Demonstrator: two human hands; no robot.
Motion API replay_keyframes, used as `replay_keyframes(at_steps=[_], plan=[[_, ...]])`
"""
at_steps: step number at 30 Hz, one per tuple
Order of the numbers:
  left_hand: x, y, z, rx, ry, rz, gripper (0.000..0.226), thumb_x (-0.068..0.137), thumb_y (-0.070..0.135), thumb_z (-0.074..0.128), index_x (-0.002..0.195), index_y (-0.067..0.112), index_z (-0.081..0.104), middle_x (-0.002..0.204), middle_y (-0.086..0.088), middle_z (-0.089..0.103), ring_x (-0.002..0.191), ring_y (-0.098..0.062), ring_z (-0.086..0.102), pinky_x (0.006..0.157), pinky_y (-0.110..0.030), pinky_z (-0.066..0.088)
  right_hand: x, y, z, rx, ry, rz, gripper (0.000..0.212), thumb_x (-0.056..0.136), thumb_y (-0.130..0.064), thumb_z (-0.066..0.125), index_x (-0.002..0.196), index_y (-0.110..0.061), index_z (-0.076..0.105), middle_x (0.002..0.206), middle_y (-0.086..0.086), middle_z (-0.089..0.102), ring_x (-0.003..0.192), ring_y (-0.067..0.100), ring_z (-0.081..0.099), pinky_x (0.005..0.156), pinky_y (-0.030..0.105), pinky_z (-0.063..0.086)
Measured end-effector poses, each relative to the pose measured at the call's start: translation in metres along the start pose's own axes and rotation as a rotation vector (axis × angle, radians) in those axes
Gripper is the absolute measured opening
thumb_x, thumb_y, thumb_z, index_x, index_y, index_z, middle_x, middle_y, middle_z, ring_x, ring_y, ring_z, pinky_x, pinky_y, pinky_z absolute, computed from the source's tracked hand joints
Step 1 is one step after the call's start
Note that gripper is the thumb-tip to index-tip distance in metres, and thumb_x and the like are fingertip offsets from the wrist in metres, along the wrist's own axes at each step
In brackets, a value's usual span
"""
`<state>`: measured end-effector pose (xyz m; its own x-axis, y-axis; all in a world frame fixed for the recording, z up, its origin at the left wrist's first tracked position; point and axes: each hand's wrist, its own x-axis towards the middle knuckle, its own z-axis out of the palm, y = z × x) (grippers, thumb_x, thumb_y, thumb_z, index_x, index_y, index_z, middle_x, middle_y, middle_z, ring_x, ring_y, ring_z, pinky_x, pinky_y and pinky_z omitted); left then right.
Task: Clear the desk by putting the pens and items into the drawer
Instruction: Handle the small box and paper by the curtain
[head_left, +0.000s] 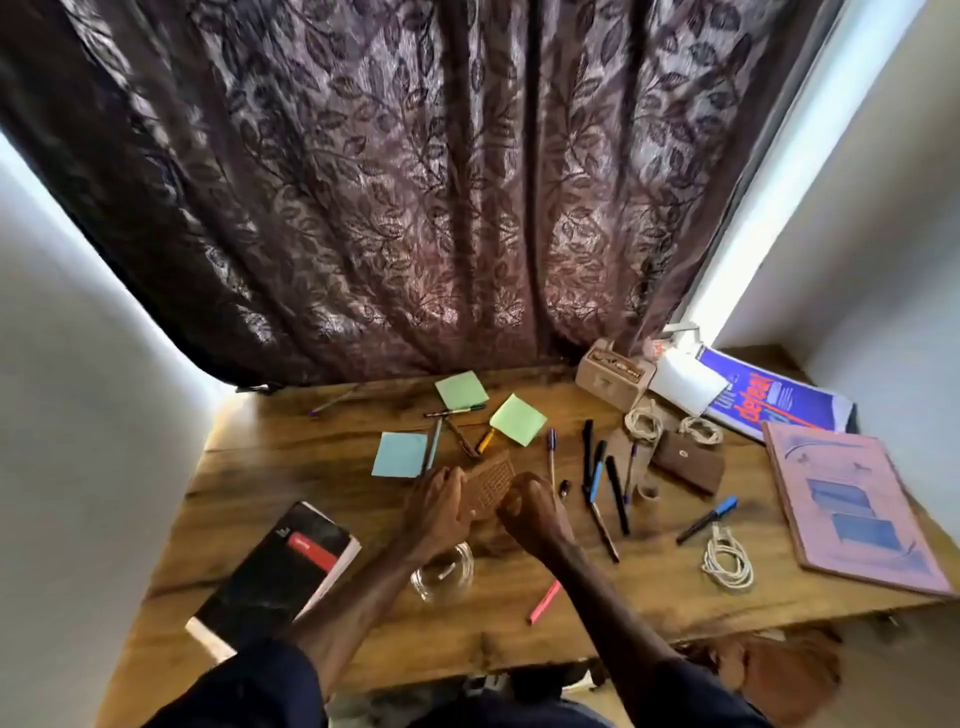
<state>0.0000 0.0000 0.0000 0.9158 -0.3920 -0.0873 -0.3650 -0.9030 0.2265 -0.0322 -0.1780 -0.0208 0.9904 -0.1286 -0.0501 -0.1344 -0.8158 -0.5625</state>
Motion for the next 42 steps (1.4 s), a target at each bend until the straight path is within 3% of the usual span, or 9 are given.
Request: replay_keyframes(at_steps=[5,8,14,19,22,27,32,38,42], plan=[[0.018,0.009,0.016,0.211,-0.189,0.003,0.104,0.087,0.068,0.055,0.160,0.010,0.009,0.167,-0.013,0.010,0.153,-0.031,0.016,0.121,-0.049,0.022,0.004,0.010,0.001,0.071,-0.011,-0.045,0.040,0.083,-0.017,0.067,0.121,-0.009,0.060,0.116,0.012,0.061,0.098,0.031,0.061,0.074,0.039,0.051],[0.028,0.017,0.024,0.280,-0.272,0.008,0.106,0.091,0.067,0.052,0.160,0.008,-0.001,0.169,-0.014,-0.002,0.155,-0.034,0.005,0.123,-0.054,0.015,0.009,0.026,0.005,0.123,-0.022,-0.034,0.039,0.078,-0.014,0.066,0.115,-0.011,0.059,0.111,0.010,0.060,0.098,0.031,0.060,0.076,0.039,0.051],[0.045,0.014,0.042,0.257,-0.288,-0.015,0.097,0.089,0.053,0.065,0.159,0.015,0.011,0.160,-0.013,0.031,0.142,-0.033,0.037,0.113,-0.046,0.038,0.014,0.051,0.009,0.144,-0.081,0.039,0.035,0.075,-0.010,0.066,0.109,-0.014,0.060,0.109,0.007,0.063,0.098,0.027,0.060,0.080,0.040,0.053],[0.059,0.020,0.022,0.043,-0.031,0.011,0.038,0.103,0.024,0.051,0.140,0.021,0.057,0.135,-0.001,0.065,0.116,-0.021,0.067,0.091,-0.034,0.054,0.024,0.062,-0.001,0.196,-0.082,0.051,0.037,0.076,-0.012,0.074,0.111,-0.020,0.063,0.111,-0.001,0.066,0.099,0.019,0.062,0.077,0.032,0.053],[0.071,0.020,0.012,-0.100,0.052,-0.005,0.032,0.100,0.016,0.056,0.128,0.024,0.069,0.119,0.000,0.074,0.104,-0.017,0.072,0.086,-0.033,0.059,0.037,0.069,-0.009,0.264,-0.042,0.082,0.037,0.079,-0.014,0.077,0.114,-0.021,0.066,0.112,-0.004,0.069,0.097,0.015,0.066,0.079,0.037,0.058],[0.080,0.024,0.014,-0.320,0.064,-0.066,0.030,0.097,0.022,0.065,0.126,0.019,0.071,0.117,0.001,0.075,0.105,-0.012,0.071,0.091,-0.032,0.058,0.042,0.074,-0.015,0.309,0.019,0.121,0.032,0.080,-0.008,0.074,0.110,-0.016,0.067,0.105,-0.004,0.072,0.089,0.013,0.069,0.073,0.037,0.060],[0.077,0.020,0.033,-0.423,-0.043,-0.144,0.030,0.096,0.018,0.065,0.126,0.015,0.070,0.121,-0.002,0.073,0.113,-0.015,0.068,0.099,-0.033,0.054,0.034,0.076,-0.015,0.283,-0.081,0.155,0.035,0.080,-0.006,0.070,0.113,-0.015,0.064,0.103,-0.004,0.068,0.089,0.015,0.067,0.069,0.024,0.054],[0.068,0.015,0.040,-0.428,-0.122,-0.172,0.040,0.102,0.028,0.053,0.141,0.019,0.054,0.136,-0.004,0.063,0.126,-0.020,0.058,0.103,-0.034,0.048,0.029,0.079,-0.009,0.255,-0.172,0.152,0.036,0.080,-0.014,0.071,0.114,-0.019,0.061,0.108,0.001,0.070,0.094,0.021,0.069,0.071,0.034,0.057],[0.058,0.019,0.033,-0.457,-0.206,-0.098,0.054,0.097,0.046,0.058,0.147,0.032,0.042,0.137,0.009,0.051,0.124,-0.009,0.048,0.099,-0.030,0.046,0.028,0.078,-0.009,0.238,-0.161,0.115,0.036,0.081,-0.011,0.072,0.116,-0.014,0.061,0.107,0.003,0.070,0.093,0.022,0.069,0.072,0.040,0.060]])
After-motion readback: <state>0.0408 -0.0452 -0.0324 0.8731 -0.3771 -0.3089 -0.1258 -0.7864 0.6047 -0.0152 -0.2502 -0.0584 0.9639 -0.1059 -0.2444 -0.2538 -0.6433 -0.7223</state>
